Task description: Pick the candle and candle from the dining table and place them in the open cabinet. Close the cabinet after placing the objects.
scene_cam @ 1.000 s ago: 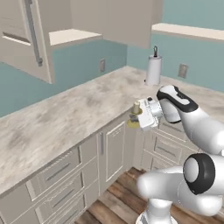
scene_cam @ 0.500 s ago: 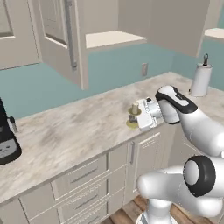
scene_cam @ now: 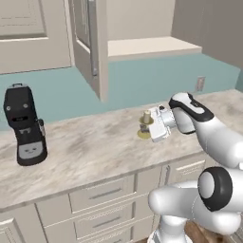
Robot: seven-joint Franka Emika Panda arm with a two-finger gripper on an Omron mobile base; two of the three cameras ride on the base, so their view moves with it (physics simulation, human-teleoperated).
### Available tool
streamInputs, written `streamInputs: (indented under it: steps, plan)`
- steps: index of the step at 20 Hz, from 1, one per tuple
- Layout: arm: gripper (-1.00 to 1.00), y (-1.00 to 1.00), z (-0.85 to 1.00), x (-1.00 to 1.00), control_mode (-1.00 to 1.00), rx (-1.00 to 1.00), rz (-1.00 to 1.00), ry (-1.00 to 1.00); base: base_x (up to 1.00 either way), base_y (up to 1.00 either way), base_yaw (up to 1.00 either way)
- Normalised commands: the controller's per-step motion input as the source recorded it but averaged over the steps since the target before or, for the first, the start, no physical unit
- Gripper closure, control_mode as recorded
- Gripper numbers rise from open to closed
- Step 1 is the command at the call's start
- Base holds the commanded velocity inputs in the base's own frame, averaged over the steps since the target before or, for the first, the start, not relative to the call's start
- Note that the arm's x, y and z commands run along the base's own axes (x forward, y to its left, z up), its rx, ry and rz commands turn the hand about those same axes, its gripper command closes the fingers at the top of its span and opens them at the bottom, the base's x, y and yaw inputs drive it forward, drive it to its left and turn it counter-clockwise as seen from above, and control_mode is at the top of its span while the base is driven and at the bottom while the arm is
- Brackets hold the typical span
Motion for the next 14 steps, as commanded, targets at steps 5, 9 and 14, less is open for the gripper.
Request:
streamInputs:
  steps: [5, 9, 14]
  plan:
    - [1.00, 0.00, 0.00, 0.00, 1.00, 0.00, 0.00, 0.00, 0.08, -0.50, 0.36]
    - [1.00, 0.00, 0.00, 0.00, 1.00, 0.00, 0.00, 0.00, 0.00, -0.43, 0.14]
    - [1.00, 0.00, 0.00, 0.00, 1.00, 0.00, 0.00, 0.00, 0.24, -0.34, 0.02]
